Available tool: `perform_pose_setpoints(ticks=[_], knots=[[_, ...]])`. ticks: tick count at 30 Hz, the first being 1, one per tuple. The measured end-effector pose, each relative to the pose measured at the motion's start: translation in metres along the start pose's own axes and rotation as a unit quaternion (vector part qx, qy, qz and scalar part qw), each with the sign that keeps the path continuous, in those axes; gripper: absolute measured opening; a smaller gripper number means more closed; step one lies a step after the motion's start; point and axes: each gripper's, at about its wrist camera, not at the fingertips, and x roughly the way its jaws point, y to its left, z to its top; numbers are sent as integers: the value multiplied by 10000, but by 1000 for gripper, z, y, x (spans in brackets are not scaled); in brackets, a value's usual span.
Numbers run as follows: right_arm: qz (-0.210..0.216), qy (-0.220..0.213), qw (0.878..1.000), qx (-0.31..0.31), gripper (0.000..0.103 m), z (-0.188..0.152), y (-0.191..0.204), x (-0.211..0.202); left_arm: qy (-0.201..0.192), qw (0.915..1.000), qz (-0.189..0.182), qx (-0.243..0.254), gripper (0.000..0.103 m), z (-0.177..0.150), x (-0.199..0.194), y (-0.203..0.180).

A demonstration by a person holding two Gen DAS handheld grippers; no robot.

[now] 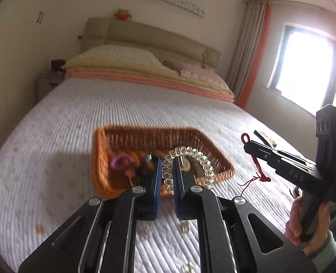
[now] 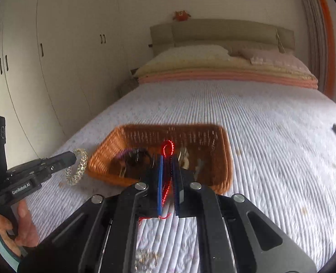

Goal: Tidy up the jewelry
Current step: 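Carry the pearl bracelet and red cord into the basket and open both tools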

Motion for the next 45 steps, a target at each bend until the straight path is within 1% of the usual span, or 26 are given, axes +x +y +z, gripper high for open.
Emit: perform_pose_setpoints(ticks=[4, 7, 10, 13, 17, 20, 22, 23, 26, 31, 34, 35, 36, 37, 38, 39, 41, 43, 45], knots=[[-114, -61, 9998, -165, 6, 26, 3, 20, -129, 9999, 90, 36, 8, 28, 16, 5], [-126, 60, 9998, -115, 6, 41, -1, 45, -58, 9998, 184, -17, 8, 41, 37, 16], [-108, 234, 9997, 31, 6, 52, -7, 71, 46, 9993, 359, -73, 8, 44, 59, 28], [-187, 473, 9987, 108, 6, 57, -13, 99, 190, 9981, 443, -373, 8, 42, 85, 45], [-279, 827, 9962, 32, 6, 55, -12, 131, 333, 9961, 579, -582, 8, 30, 109, 58], [-338, 1056, 9938, -94, 6, 51, -9, 152, 518, 9949, 674, -541, 8, 22, 120, 60], [-523, 1365, 9891, -200, 6, 46, -6, 169, 569, 9948, 680, -504, 8, 19, 123, 60], [-504, 1550, 9864, -196, 6, 43, -6, 179, 595, 9946, 698, -491, 8, 18, 124, 60], [-464, 1825, 9821, -59, 6, 37, -6, 196, 648, 9941, 767, -420, 8, 15, 126, 60], [-513, 1945, 9795, -75, 6, 31, -4, 207, 761, 9922, 921, -353, 8, 9, 132, 57], [-484, 1932, 9800, -45, 7, 31, -4, 207, 786, 9919, 936, -337, 9, 9, 134, 59], [-465, 1933, 9800, -42, 7, 30, -4, 206, 777, 9920, 932, -348, 13, 9, 133, 60], [-457, 1954, 9797, -22, 13, 30, -5, 205, 770, 9923, 897, -365, 18, 9, 132, 60], [-418, 1968, 9796, 25, 24, 31, -7, 204, 726, 9928, 868, -388, 25, 9, 129, 60], [-394, 1955, 9799, 70, 33, 30, -8, 200, 664, 9931, 877, -400, 27, 10, 125, 59], [-421, 1908, 9807, 110, 44, 30, -10, 196, 604, 9932, 904, -412, 29, 11, 120, 58], [-478, 1707, 9841, 117, 44, 32, -9, 181, 457, 9937, 900, -490, 40, 16, 103, 56], [-369, 1595, 9864, 138, 44, 35, -7, 163, 194, 9954, 779, -529, 43, 23, 77, 49], [-349, 1451, 9888, 93, 44, 40, -1, 140, 20, 9963, 679, -520, 46, 28, 54, 42]])
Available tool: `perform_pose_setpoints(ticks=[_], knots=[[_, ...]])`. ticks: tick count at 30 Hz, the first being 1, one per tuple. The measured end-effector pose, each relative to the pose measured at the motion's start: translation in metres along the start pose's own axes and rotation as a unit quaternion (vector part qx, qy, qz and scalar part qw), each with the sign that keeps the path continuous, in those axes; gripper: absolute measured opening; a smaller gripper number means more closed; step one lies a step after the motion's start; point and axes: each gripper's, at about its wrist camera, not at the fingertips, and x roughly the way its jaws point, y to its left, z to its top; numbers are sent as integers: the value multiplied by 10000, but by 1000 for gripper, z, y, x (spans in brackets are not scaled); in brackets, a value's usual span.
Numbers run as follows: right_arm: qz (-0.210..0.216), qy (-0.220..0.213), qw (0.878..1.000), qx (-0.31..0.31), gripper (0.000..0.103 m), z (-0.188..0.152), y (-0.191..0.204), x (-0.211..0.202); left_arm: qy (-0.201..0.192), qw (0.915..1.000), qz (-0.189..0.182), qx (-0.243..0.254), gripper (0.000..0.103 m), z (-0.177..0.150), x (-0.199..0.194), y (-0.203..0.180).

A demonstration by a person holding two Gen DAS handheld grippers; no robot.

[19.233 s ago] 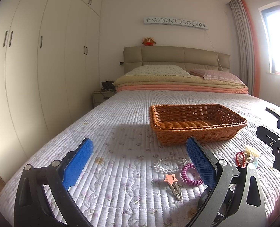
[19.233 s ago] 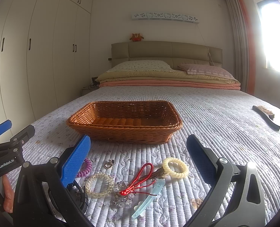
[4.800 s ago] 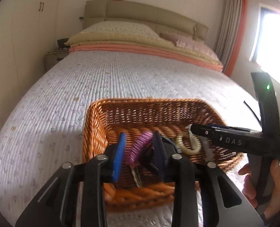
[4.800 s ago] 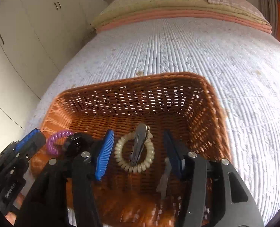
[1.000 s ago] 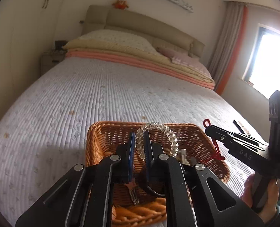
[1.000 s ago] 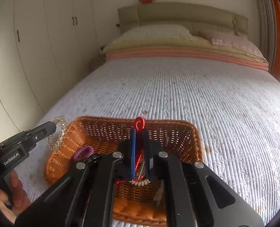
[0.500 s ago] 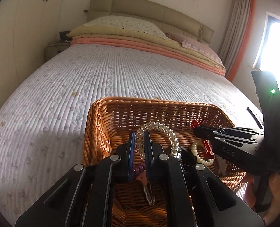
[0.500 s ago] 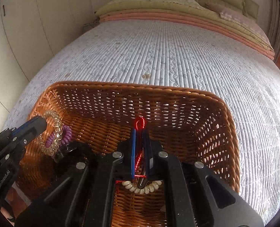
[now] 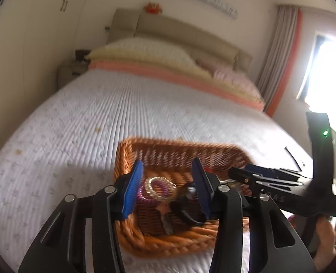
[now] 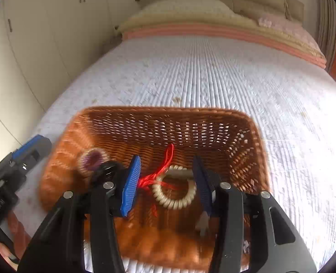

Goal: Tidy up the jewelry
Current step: 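Carry the pearl bracelet and red cord into the basket and open both tools, then grasp the silver chain with the right tool while the left tool grasps a gold charm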

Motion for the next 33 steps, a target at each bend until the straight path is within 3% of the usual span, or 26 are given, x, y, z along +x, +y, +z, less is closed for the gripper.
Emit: perform_pose_setpoints(ticks=[8, 13, 17, 25, 33], knots=[[294, -646, 9972, -227, 44, -26, 21, -107, -522, 9968, -166, 575, 64, -3, -110, -29], [436, -704, 9962, -257, 44, -66, 29, -135, -457, 9957, -334, 738, 64, -30, -146, -40], [410, -625, 9968, -276, 44, -101, 27, -136, -194, 9962, -457, 710, 64, -62, -149, -39], [434, -187, 9989, 62, 44, -163, 14, -95, 643, 9960, -503, 373, 61, -124, -112, -13], [534, -60, 9985, 66, 44, -198, 10, -74, 1196, 9897, -593, 525, 55, -161, -84, -11]])
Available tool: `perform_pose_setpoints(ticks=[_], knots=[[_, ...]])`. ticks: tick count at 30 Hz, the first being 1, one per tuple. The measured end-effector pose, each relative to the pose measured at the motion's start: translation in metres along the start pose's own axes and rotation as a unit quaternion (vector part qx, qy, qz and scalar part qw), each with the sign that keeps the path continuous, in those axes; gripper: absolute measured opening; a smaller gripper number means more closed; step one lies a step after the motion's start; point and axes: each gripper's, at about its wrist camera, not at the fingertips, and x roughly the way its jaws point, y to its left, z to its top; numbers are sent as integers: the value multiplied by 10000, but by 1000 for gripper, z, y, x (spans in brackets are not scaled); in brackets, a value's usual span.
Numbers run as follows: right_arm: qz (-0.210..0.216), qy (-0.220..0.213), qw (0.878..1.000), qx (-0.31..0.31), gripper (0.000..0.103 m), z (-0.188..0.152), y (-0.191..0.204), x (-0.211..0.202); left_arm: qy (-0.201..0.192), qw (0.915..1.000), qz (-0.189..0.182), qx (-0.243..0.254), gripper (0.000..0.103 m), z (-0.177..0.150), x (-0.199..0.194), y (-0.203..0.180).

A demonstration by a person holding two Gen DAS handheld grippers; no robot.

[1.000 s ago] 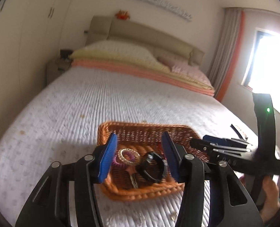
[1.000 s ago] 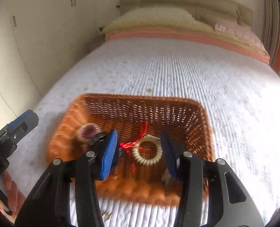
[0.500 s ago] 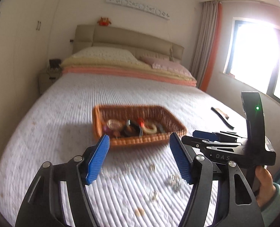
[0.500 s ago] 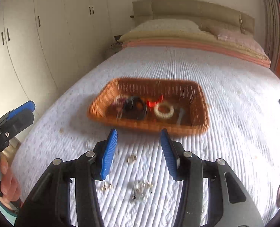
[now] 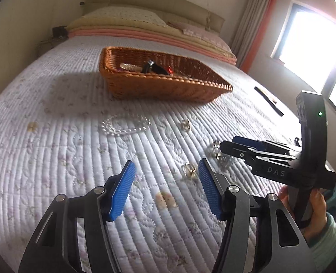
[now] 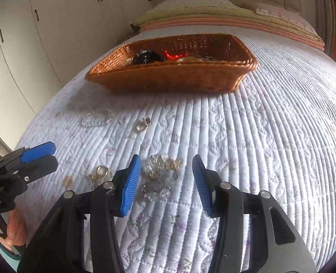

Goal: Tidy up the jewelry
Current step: 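Grasp the silver chain with the right tool while the left tool grasps a gold charm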

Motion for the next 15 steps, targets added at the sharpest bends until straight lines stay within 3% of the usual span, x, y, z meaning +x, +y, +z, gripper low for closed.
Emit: perform_pose_setpoints(ticks=[4, 14, 15], knots=[[32, -3, 10000, -65, 44, -9, 0, 0, 47, 9996, 39, 274, 48, -7, 5, -9], [-246, 167, 9987, -424, 44, -11, 14, 11, 345, 9975, 169, 597, 48, -13, 21, -22], [-277, 155, 9986, -430, 33, -11, 15, 12, 351, 9975, 169, 594, 48, -14, 21, -22]])
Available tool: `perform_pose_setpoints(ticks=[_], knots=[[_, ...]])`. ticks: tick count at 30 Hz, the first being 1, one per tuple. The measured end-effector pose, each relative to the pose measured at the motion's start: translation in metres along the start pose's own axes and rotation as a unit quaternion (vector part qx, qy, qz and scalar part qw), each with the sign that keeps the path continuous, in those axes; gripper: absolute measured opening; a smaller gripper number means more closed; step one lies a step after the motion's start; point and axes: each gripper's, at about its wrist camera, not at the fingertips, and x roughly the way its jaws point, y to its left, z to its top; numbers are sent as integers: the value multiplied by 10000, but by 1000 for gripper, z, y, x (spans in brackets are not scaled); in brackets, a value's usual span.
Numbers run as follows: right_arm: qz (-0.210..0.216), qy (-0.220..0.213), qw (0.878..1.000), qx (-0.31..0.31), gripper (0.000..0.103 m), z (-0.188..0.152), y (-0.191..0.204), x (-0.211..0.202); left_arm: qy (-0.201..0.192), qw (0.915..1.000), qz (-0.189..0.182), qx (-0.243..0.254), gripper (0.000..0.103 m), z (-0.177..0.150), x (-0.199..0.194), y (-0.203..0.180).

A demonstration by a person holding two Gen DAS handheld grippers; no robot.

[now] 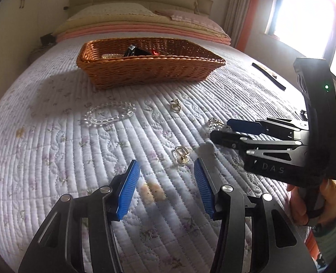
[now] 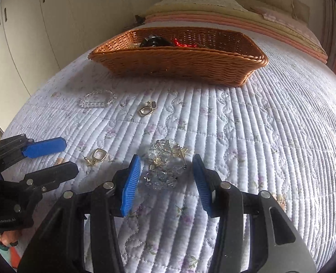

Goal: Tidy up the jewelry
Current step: 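Grasp the silver chain with the right tool while the left tool grasps a gold charm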

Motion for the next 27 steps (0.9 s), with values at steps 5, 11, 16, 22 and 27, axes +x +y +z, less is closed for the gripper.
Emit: perform_pose_setpoints(ticks=[5, 11, 16, 22, 27], knots=[[201, -78, 9997, 135, 8, -3, -7, -5, 47, 10000, -75, -31, 48, 0, 1, 1], [372, -295, 9974, 540, 8, -7, -25, -14, 175, 9996, -117, 206, 48, 2, 8, -8], [559, -546, 9938, 797, 8, -9, -37, -22, 244, 9992, -100, 301, 48, 9, 14, -13], [21, -731, 9929, 938, 8, -10, -44, -37, 282, 9983, 146, 498, 48, 12, 24, -24], [-281, -428, 9932, 1042, 8, -12, -58, -34, 255, 9980, 187, 545, 48, 11, 23, -25]])
